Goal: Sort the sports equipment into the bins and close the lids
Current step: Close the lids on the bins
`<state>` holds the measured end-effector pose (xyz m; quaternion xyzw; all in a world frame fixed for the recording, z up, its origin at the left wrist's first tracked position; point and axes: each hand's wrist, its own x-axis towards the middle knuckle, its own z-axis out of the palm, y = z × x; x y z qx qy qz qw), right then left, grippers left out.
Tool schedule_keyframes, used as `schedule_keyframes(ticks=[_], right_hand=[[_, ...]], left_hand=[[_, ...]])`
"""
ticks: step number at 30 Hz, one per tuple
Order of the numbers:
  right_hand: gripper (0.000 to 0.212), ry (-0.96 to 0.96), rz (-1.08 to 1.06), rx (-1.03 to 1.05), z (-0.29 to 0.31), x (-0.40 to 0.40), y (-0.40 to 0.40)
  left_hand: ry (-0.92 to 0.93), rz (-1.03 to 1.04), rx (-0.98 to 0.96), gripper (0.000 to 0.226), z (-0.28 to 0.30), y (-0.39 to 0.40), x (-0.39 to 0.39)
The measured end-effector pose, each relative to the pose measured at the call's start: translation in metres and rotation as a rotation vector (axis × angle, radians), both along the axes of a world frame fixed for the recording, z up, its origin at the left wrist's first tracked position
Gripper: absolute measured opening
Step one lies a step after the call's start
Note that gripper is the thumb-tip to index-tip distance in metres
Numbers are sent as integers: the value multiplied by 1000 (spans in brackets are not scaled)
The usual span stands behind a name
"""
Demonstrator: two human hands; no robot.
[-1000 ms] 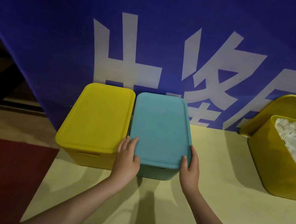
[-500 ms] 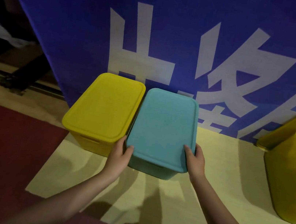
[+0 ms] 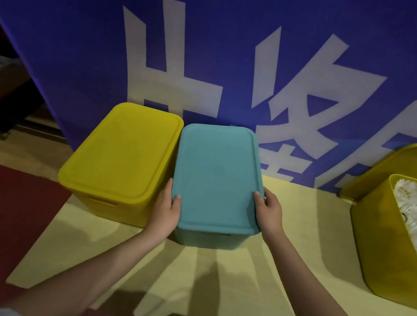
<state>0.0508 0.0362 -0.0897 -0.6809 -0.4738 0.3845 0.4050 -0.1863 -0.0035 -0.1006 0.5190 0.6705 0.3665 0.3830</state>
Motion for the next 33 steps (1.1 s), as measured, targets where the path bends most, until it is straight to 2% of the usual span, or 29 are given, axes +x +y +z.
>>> schedule_keyframes(ticks=[3,8,18,25,28,33], right_hand=[[27,-64,34,4,-1,4,1],[30,-16,-28,-38,-10,7,-10],[47,-204,64,-87,4,-2,47],[39,41,-77,-59,13,0,124],[38,57,-77,-44,10,1,153],[32,52,-55,-1,0,7,186]], left_hand=[[-19,19,14,52,-2,3,9],[-2,-39,51,52,-6,7,12],[6,-41,-21,48,27,113,2],[-35,-5,-83,53,31,207,3],[-22,-1,-81,50,26,234,5],[56,4,29,35,6,258,8]])
